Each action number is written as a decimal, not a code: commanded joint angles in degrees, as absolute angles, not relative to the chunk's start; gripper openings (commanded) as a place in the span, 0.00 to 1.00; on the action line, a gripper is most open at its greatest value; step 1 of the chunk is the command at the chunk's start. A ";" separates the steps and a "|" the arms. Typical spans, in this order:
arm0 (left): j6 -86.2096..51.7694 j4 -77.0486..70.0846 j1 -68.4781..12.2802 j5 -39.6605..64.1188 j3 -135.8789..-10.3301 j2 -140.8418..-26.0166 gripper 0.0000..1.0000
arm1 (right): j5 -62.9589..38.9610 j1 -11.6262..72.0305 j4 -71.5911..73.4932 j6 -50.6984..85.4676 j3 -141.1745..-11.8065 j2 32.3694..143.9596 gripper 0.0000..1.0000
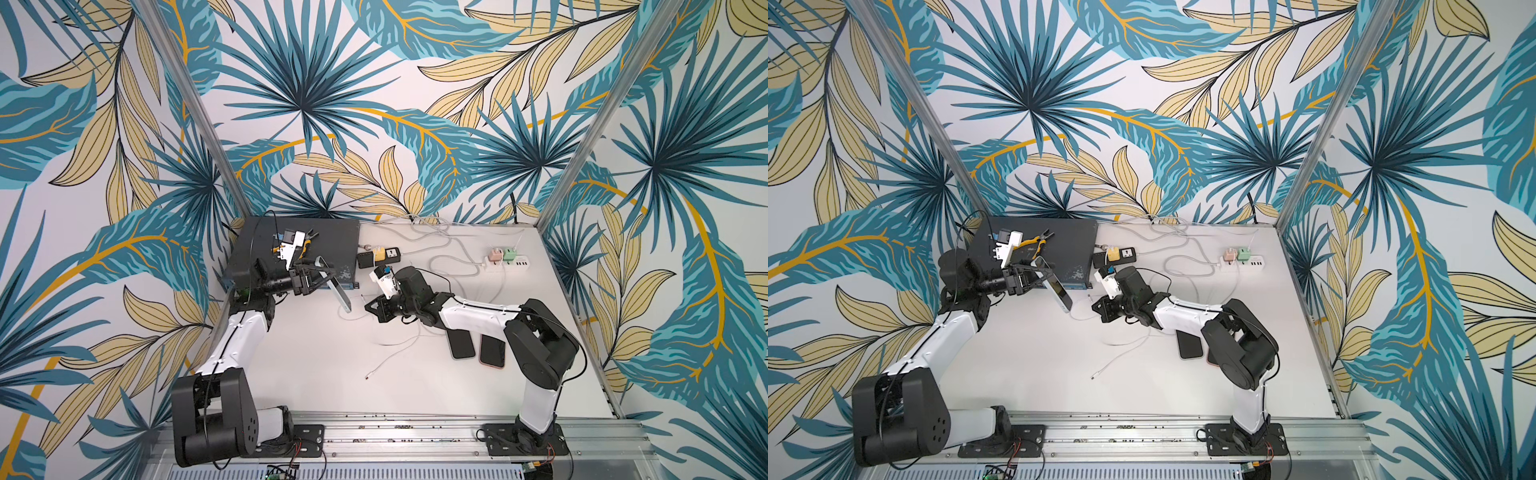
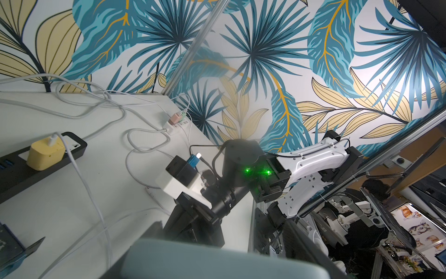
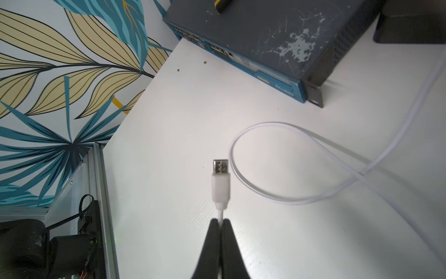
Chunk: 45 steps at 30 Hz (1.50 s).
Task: Unplug the charging cable from the phone
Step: Remove the charging cable from the phone, then place the phone at the center of the board.
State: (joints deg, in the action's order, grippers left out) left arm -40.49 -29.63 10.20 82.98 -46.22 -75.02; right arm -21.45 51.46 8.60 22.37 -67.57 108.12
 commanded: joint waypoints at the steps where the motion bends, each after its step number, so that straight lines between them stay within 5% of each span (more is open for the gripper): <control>1: -40.52 -30.50 10.55 83.60 -47.46 -74.62 0.43 | -19.92 52.00 6.25 23.40 -68.72 108.99 0.00; 7: -40.43 -30.50 10.70 83.73 -47.42 -74.48 0.43 | -20.40 51.98 5.72 22.82 -69.41 108.60 0.07; 13: -40.43 -30.71 10.72 83.82 -47.29 -74.53 0.43 | -21.41 51.63 5.54 22.25 -69.85 107.39 0.38; 26: -40.50 -32.46 10.72 84.75 -46.72 -74.19 0.46 | -36.07 49.86 9.25 16.55 -69.76 102.38 0.82; 35: -42.20 -35.27 10.72 85.52 -46.07 -73.73 0.47 | -48.54 49.42 12.22 13.24 -70.16 99.94 0.99; 45: -43.57 -37.38 10.72 85.65 -45.62 -73.45 0.47 | -53.76 49.77 15.01 15.68 -76.56 102.90 1.00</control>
State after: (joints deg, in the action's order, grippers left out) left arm -42.87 -34.11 10.24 84.93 -46.06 -75.00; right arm -50.52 49.54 11.97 14.46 -74.48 101.36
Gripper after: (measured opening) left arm 0.790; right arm 0.994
